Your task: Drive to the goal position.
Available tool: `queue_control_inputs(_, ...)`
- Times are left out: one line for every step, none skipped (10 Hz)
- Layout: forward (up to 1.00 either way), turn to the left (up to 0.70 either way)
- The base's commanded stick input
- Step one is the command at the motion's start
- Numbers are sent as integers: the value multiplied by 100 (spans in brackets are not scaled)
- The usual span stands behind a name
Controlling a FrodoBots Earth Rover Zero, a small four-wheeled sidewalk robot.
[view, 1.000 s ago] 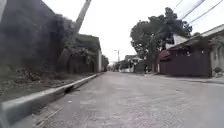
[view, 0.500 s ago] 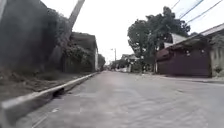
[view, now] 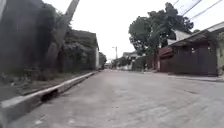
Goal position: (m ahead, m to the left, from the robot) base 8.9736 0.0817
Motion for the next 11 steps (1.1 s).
queue_control_inputs(85, 0)
queue_control_inputs(85, 0)
queue_control_inputs(85, 0)
queue_control_inputs(85, 0)
queue_control_inputs(85, 0)
queue_control_inputs(85, 0)
queue_control_inputs(85, 0)
queue_control_inputs(85, 0)
queue_control_inputs(85, 0)
queue_control_inputs(85, 0)
queue_control_inputs(85, 0)
